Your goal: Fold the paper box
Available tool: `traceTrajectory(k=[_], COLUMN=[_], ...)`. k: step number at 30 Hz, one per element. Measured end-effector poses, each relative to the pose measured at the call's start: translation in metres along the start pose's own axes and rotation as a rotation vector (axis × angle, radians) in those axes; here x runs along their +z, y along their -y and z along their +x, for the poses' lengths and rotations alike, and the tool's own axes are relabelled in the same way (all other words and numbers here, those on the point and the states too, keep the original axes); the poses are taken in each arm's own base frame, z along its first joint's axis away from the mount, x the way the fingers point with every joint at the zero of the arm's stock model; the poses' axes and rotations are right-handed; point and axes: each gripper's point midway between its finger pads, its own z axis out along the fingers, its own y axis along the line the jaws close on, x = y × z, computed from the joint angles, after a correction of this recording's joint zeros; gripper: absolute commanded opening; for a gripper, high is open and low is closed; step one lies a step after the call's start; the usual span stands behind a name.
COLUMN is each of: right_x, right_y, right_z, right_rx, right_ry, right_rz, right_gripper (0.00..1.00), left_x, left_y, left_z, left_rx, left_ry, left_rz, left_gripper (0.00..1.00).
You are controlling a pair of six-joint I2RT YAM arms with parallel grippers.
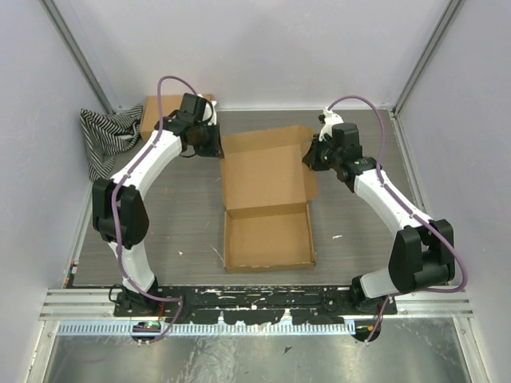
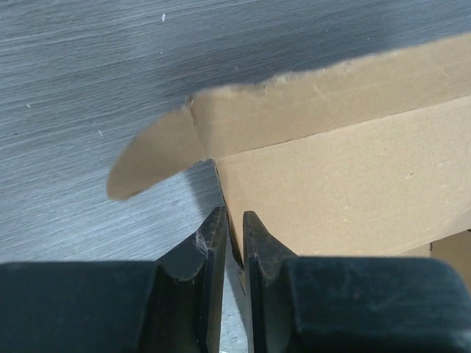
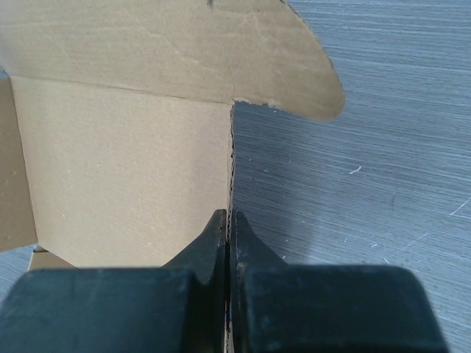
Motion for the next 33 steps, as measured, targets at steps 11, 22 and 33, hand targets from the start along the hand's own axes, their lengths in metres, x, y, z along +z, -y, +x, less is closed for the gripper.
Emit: traceTrajectory(k=[11,22,33], right_x=[0.000,0.008,0.006], right_y=[-0.003,0.001,0.003], right_z=[-0.002,-0.015,-0.039], right_rx=[0.002,-0.016,-0.078], right_ry=[-0.008,-0.118,-0.129], right_rz=[-0.010,0.027,0.047], right_gripper=[0.08,0.18,0.21], left_x=[0.015,-0.022,-0.065], left_y=[-0.009,0.003,0.025], left_z=[0.012,-0.010,-0.030], left_rx=[-0.014,0.038,0.199], left_ry=[-0.055,0.071,0.300], left_rz=[-0.029,0.000,0.099], left_gripper=[0.00,0.00,0.00])
